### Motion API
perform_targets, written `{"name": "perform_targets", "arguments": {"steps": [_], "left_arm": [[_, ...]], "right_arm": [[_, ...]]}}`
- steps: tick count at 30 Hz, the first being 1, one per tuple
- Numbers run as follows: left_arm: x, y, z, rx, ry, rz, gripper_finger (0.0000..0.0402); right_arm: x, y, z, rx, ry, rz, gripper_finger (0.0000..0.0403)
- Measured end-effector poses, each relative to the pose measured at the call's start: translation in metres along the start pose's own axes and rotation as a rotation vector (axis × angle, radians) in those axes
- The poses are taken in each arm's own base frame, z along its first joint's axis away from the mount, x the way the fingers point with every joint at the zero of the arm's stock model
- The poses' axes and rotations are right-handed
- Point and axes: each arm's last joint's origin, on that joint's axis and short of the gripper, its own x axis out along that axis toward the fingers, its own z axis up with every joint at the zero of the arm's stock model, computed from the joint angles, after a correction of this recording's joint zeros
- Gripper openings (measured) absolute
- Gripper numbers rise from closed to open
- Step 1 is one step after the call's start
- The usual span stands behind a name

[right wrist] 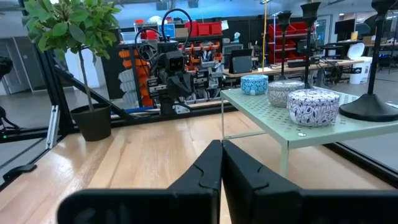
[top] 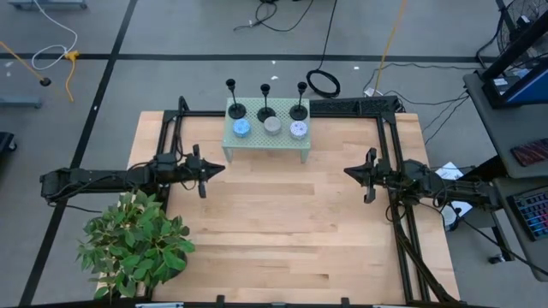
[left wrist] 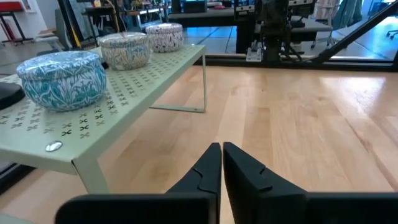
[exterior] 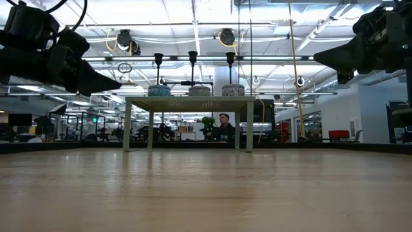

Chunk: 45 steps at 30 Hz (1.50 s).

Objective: Pick & Place candle stick holders
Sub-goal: Return to Home Position

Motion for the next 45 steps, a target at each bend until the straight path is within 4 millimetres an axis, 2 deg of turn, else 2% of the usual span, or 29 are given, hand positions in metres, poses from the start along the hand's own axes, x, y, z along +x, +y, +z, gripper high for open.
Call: {"name": "perform_targets", "arguments": {"steps": [5, 11, 16, 21, 24, 30, 38, 41, 45], "left_arm": [[0.000, 0.000, 0.000, 0.000, 0.000, 0.000, 0.0030], [-0.004, -0.003, 0.005, -0.006, -0.038, -0.106, 0.0005], [-0.013, -0.004, 0.016, -0.018, -0.016, -0.144, 0.0016], [-0.024, -0.003, 0.024, -0.007, -0.070, -0.128, 0.0014], [-0.029, -0.003, 0.022, -0.006, -0.066, -0.124, 0.0004], [-0.035, -0.003, 0.022, 0.028, -0.112, -0.116, 0.0017], [-0.031, -0.003, 0.008, 0.012, -0.103, -0.098, 0.0008], [-0.030, -0.002, 0.006, 0.008, -0.111, -0.058, 0.0015], [-0.030, -0.001, 0.007, 0.008, -0.114, -0.017, 0.0004]], "right_arm": [[0.000, 0.000, 0.000, 0.000, 0.000, 0.000, 0.0004], [0.000, 0.000, 0.000, 0.000, 0.000, 0.000, 0.0004], [0.000, 0.000, 0.000, 0.000, 0.000, 0.000, 0.0004], [0.000, 0.000, 0.000, 0.000, 0.000, 0.000, 0.0004], [0.000, 0.000, 0.000, 0.000, 0.000, -0.001, 0.0004], [0.000, 0.000, 0.000, 0.000, 0.000, 0.000, 0.0004], [0.000, 0.000, 0.000, 0.000, 0.000, 0.000, 0.0004], [0.000, 0.000, 0.000, 0.000, 0.000, 0.000, 0.0004], [0.000, 0.000, 0.000, 0.000, 0.000, 0.000, 0.0004]]}}
